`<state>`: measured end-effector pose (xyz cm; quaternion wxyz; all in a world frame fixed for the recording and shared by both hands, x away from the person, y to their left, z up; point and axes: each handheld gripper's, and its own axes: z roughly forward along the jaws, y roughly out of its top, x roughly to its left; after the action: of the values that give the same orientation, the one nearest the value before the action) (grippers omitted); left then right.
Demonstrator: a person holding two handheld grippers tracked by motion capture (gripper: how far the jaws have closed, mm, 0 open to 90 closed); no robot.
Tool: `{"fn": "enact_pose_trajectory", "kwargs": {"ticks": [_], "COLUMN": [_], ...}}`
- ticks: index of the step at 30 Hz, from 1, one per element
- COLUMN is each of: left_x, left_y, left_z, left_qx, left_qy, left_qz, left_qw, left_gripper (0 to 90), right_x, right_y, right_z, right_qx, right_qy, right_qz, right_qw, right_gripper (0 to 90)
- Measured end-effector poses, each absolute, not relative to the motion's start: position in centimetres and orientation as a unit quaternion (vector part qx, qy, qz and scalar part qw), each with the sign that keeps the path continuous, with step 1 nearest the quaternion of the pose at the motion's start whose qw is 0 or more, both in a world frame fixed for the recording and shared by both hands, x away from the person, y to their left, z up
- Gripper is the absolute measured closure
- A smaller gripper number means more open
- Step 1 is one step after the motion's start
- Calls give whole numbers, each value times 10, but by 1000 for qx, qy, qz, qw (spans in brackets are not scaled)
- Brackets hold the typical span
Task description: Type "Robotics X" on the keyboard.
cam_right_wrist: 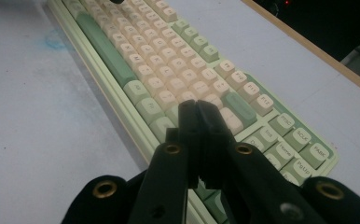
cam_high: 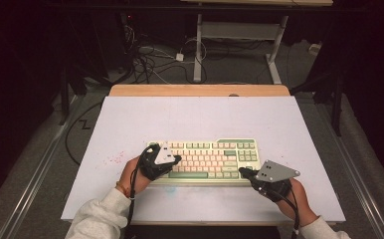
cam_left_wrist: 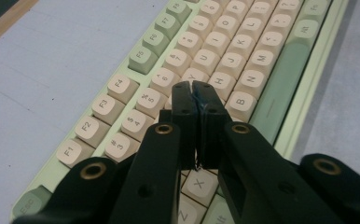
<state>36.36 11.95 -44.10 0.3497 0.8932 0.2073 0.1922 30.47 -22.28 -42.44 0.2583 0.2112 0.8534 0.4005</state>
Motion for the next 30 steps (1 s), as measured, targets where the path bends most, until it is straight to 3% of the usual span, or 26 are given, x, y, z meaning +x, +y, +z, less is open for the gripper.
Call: {"fn": "enact_pose_trajectory", "kwargs": {"ticks": [30], "left_x": [382], "left_y": [101], "left_z": [-443], "left_qx": [899], "left_qy": [207], "left_qz": [177], "left_qw": [343], "left_gripper": [861], "right_x": [306], "right_y": [-224], "right_z": [-422], "right_qx": [215], "right_qy": [849], "right_qz": [404], "right_qw": [265], "right_gripper": [877]}}
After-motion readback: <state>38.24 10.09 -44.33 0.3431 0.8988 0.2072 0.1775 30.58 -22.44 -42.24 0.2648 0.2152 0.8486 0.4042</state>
